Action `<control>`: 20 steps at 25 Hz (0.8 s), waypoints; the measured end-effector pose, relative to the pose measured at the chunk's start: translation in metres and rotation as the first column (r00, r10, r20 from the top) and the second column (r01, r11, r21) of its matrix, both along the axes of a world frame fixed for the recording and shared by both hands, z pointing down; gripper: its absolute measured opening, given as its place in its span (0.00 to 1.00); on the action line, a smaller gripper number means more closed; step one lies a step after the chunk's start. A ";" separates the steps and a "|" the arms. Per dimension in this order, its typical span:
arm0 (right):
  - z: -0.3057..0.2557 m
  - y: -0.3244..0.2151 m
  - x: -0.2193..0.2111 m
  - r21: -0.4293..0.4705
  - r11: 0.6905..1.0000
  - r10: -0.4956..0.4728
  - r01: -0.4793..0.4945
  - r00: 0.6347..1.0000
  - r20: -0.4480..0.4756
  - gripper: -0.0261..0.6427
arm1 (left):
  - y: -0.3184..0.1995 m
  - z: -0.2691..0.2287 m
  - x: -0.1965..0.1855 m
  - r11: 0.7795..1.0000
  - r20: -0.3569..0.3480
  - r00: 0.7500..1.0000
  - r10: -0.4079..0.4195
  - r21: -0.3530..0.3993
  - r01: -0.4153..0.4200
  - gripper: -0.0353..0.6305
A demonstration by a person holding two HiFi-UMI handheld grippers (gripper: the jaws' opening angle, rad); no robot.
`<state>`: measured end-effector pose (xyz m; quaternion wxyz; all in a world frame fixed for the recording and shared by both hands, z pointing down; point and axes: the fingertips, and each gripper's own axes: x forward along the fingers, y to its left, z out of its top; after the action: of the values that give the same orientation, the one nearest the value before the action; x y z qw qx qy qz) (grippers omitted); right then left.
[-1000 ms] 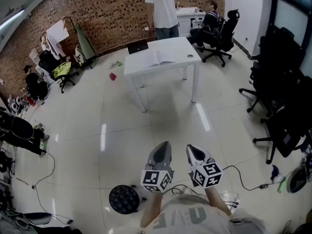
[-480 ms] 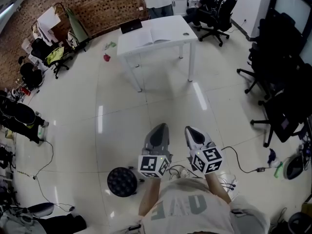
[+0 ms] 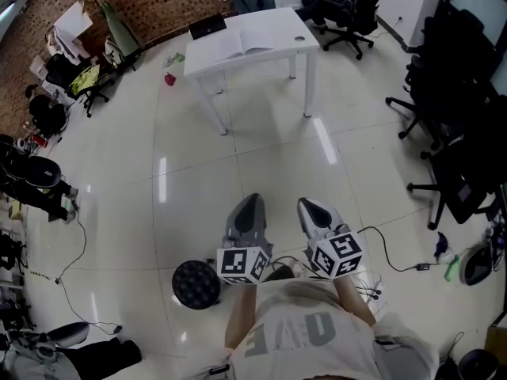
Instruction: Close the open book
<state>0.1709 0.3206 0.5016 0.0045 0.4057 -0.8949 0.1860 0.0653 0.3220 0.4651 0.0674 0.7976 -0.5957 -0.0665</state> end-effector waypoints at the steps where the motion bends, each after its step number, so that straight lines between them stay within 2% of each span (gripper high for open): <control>1: 0.004 0.000 0.000 -0.010 1.000 -0.006 0.006 1.000 0.003 0.05 | 0.001 0.001 -0.001 1.000 0.000 1.000 -0.008 -0.004 0.008 0.07; 5: 0.015 -0.005 -0.002 -0.040 0.999 -0.023 0.023 1.000 0.008 0.05 | 0.001 0.005 -0.007 0.999 0.000 0.999 -0.040 -0.007 0.040 0.07; 11: 0.027 -0.034 -0.012 -0.053 0.998 -0.035 0.035 0.999 0.004 0.05 | -0.035 0.018 -0.021 0.998 -0.011 0.998 -0.056 -0.022 0.056 0.07; 16: 0.037 -0.095 -0.023 -0.043 0.999 -0.027 0.026 1.000 -0.011 0.05 | -0.100 0.024 -0.039 0.999 -0.087 0.995 -0.052 0.007 0.053 0.07; 20: 0.034 -0.171 -0.048 -0.023 1.000 -0.015 0.015 1.000 -0.014 0.05 | -0.174 0.026 -0.063 0.999 -0.098 0.994 -0.040 0.015 0.041 0.07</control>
<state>0.1233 0.1497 0.5351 0.0171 0.4002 -0.8956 0.1933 0.0021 0.1482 0.4906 0.0881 0.7817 -0.6072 -0.1119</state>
